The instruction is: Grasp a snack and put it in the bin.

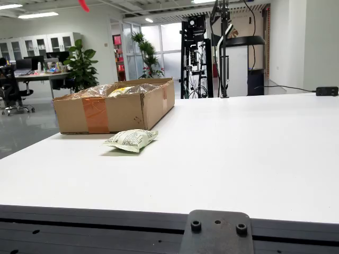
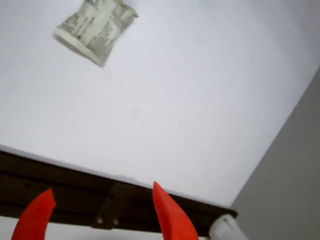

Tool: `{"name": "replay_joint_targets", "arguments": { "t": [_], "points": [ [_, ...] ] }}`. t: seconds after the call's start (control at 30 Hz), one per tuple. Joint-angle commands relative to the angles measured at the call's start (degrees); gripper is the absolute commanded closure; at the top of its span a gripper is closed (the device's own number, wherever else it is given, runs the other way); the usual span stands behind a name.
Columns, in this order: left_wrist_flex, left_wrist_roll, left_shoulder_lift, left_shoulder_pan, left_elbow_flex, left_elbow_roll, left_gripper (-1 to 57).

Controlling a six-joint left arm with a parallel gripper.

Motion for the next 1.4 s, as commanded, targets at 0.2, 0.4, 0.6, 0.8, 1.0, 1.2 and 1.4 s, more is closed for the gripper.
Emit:
{"name": "replay_joint_targets", "arguments": {
  "t": [0.2, 0.4, 0.6, 0.8, 1.0, 1.2, 1.4],
  "points": [
    [-3.5, 6.7, 6.5, 1.8, 0.4, 0.1, 10.7],
    [-6.9, 12.6, 12.2, 3.4, 0.5, -0.1, 7.7],
    [-11.3, 19.4, 15.9, 5.5, 0.5, -0.7, 6.2],
    [-15.1, 25.0, 17.9, 8.4, 0.5, -1.1, 4.3],
    [-17.5, 28.7, 20.1, 11.9, 0.5, -1.5, 2.0],
    [-20.9, 31.7, 23.4, 14.0, 0.5, -1.6, 0.3],
    [-24.9, 34.1, 26.5, 14.5, 0.5, -1.6, -0.6]
  ]
}}
